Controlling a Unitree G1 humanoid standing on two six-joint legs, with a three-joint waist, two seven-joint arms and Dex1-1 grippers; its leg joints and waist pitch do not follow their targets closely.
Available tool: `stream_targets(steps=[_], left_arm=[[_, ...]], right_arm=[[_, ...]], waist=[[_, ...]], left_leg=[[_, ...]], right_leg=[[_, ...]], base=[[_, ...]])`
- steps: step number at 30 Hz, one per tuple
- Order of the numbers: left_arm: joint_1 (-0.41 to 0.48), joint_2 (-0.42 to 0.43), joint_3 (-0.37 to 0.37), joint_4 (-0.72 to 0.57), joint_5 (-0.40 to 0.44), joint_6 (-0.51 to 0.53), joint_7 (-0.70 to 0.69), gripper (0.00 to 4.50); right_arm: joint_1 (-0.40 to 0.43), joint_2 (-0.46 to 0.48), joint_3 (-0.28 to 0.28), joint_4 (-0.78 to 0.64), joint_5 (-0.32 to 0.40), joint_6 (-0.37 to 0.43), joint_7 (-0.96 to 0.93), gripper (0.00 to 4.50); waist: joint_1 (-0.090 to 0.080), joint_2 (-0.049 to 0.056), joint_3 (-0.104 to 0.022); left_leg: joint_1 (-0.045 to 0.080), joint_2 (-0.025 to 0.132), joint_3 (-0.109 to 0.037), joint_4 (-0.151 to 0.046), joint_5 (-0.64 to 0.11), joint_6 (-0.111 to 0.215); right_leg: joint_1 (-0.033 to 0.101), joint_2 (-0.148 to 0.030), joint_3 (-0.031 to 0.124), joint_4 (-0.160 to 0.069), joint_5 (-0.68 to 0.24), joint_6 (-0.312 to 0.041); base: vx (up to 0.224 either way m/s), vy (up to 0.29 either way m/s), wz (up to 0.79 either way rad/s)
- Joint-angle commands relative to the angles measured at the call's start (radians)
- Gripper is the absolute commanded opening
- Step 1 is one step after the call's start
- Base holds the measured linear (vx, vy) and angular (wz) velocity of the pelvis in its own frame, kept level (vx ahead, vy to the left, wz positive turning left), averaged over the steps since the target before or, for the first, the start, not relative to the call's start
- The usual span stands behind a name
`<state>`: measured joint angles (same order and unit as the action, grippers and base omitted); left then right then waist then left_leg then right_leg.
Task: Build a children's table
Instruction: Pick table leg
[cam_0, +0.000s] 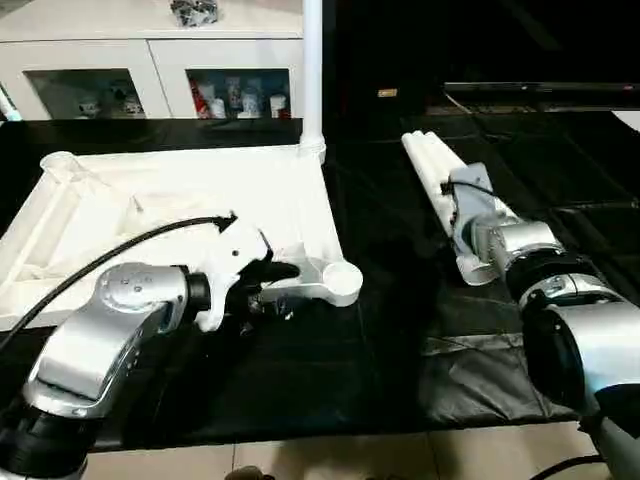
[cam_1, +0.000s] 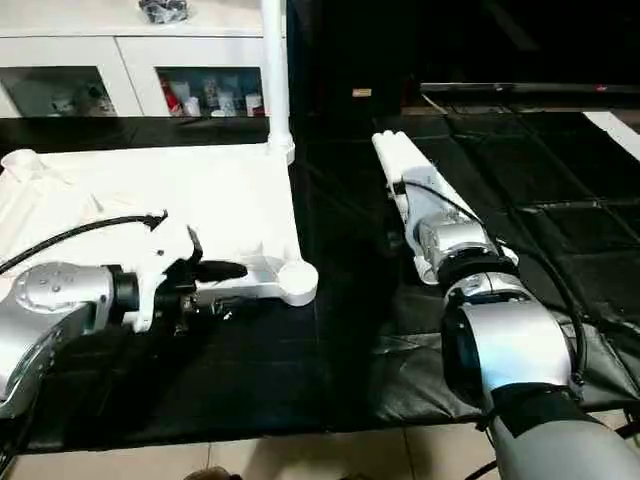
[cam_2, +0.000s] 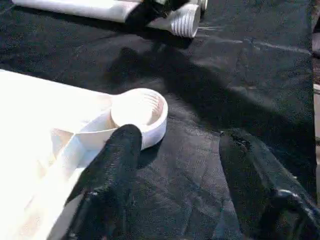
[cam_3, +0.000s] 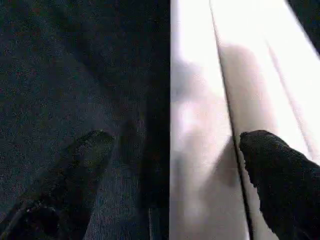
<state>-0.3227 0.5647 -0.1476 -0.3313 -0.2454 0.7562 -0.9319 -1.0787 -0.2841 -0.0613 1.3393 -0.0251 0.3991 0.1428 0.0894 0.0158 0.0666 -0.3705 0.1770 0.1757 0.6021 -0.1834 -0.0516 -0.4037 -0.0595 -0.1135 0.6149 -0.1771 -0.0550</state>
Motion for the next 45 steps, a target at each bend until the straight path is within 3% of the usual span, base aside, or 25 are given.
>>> stream_targets(steps=[1,4,5,11,14,15,18,23,24,27,31,32,36,43,45], left_arm=[[0.002,0.013,-0.005,-0.014,-0.009,0.009,0.009,3.27],[0.004,0.018,-0.006,-0.017,-0.011,0.013,0.010,3.51],[0.006,0.023,-0.007,-0.019,-0.012,0.016,0.008,3.62],[-0.003,0.025,-0.012,-0.012,-0.014,0.016,0.010,4.16],[-0.007,0.022,-0.015,-0.009,-0.016,0.017,0.013,4.24],[-0.009,0.022,-0.016,-0.007,-0.016,0.017,0.013,4.37],[-0.019,0.022,-0.024,0.004,-0.016,0.011,0.012,4.49],[-0.027,0.018,-0.019,0.006,-0.028,0.012,0.019,4.50],[-0.026,0.019,-0.019,0.008,-0.028,0.010,0.020,4.50],[-0.024,0.020,-0.021,0.009,-0.026,0.009,0.022,4.50],[-0.019,0.012,-0.008,0.007,-0.034,0.012,0.034,4.50],[-0.019,0.012,-0.007,0.007,-0.035,0.011,0.036,4.50],[-0.018,0.005,0.002,0.024,-0.033,0.000,0.052,4.50],[-0.040,-0.037,0.023,0.071,-0.045,-0.013,0.090,4.50],[-0.058,-0.061,0.034,0.103,-0.041,-0.020,0.123,4.50]], right_arm=[[0.000,-0.007,-0.007,0.003,0.000,0.035,0.011,4.50],[0.001,-0.008,-0.011,0.006,0.004,0.053,0.030,4.50],[0.002,-0.006,-0.020,0.007,0.012,0.072,0.050,4.22],[0.000,-0.004,-0.039,0.012,0.030,0.118,0.097,3.72],[0.002,-0.004,-0.040,0.013,0.031,0.131,0.110,3.71],[0.002,-0.005,-0.039,0.013,0.029,0.138,0.116,3.44],[0.007,-0.009,-0.034,0.015,0.018,0.151,0.126,3.25],[0.012,-0.016,-0.021,0.018,-0.001,0.160,0.139,2.88],[0.012,-0.016,-0.018,0.018,-0.003,0.161,0.141,2.82],[0.013,-0.018,-0.007,0.018,-0.014,0.161,0.150,2.51],[0.012,-0.021,0.010,0.018,-0.035,0.158,0.154,2.21],[0.012,-0.021,0.010,0.018,-0.037,0.158,0.155,2.12],[0.009,-0.019,0.001,0.017,-0.036,0.148,0.141,1.93],[-0.013,-0.035,-0.097,0.004,0.045,0.109,0.109,1.89],[-0.024,-0.044,-0.128,-0.005,0.076,0.099,0.111,1.89]], waist=[[0.002,-0.010,-0.073],[0.003,-0.010,-0.073],[0.004,-0.010,-0.074],[0.005,-0.008,-0.073],[0.004,-0.008,-0.073],[0.004,-0.007,-0.073],[0.005,-0.008,-0.073],[0.006,-0.014,-0.074],[0.005,-0.019,-0.074],[0.005,-0.019,-0.074],[0.004,-0.031,-0.074],[0.005,-0.028,-0.074],[0.003,-0.033,-0.074],[0.005,-0.032,-0.076],[0.006,-0.020,-0.076]], left_leg=[[0.005,0.050,-0.017,-0.058,-0.161,0.015],[0.003,0.050,-0.017,-0.057,-0.154,0.017],[0.003,0.050,-0.017,-0.057,-0.150,0.018],[0.005,0.053,-0.017,-0.057,-0.160,0.015],[0.007,0.053,-0.018,-0.058,-0.173,0.009],[0.007,0.053,-0.018,-0.058,-0.175,0.008],[0.008,0.054,-0.019,-0.058,-0.181,0.004],[0.006,0.054,-0.019,-0.058,-0.171,0.001],[0.006,0.053,-0.017,-0.058,-0.171,0.002],[0.007,0.054,-0.018,-0.058,-0.171,0.000],[0.007,0.055,-0.018,-0.059,-0.161,-0.002],[0.007,0.055,-0.018,-0.059,-0.159,-0.004],[0.007,0.054,-0.017,-0.059,-0.158,-0.005],[0.007,0.053,-0.017,-0.058,-0.155,-0.006],[0.007,0.051,-0.017,-0.057,-0.160,-0.005]], right_leg=[[0.058,-0.094,0.068,-0.069,-0.270,-0.147],[0.059,-0.094,0.069,-0.069,-0.268,-0.144],[0.059,-0.094,0.069,-0.068,-0.263,-0.145],[0.057,-0.095,0.068,-0.070,-0.276,-0.149],[0.056,-0.094,0.067,-0.071,-0.283,-0.151],[0.056,-0.093,0.067,-0.071,-0.284,-0.151],[0.056,-0.095,0.067,-0.073,-0.292,-0.149],[0.057,-0.096,0.068,-0.070,-0.286,-0.152],[0.057,-0.096,0.068,-0.071,-0.286,-0.150],[0.057,-0.096,0.068,-0.070,-0.288,-0.148],[0.057,-0.097,0.069,-0.068,-0.282,-0.149],[0.057,-0.098,0.069,-0.067,-0.275,-0.149],[0.058,-0.097,0.070,-0.067,-0.268,-0.146],[0.059,-0.097,0.070,-0.065,-0.241,-0.148],[0.059,-0.094,0.070,-0.066,-0.231,-0.150]], base=[[0.000,0.000,0.00],[0.000,0.000,0.00],[0.000,0.000,0.00],[0.000,0.000,0.00],[0.000,0.000,0.00],[0.000,0.000,0.00],[0.000,0.000,0.00],[0.000,0.000,0.00],[0.000,0.000,0.00],[0.000,0.000,0.00],[0.000,0.000,0.00],[0.000,0.000,0.00],[0.000,0.000,0.00],[0.000,0.000,0.00],[0.000,0.000,0.00]])
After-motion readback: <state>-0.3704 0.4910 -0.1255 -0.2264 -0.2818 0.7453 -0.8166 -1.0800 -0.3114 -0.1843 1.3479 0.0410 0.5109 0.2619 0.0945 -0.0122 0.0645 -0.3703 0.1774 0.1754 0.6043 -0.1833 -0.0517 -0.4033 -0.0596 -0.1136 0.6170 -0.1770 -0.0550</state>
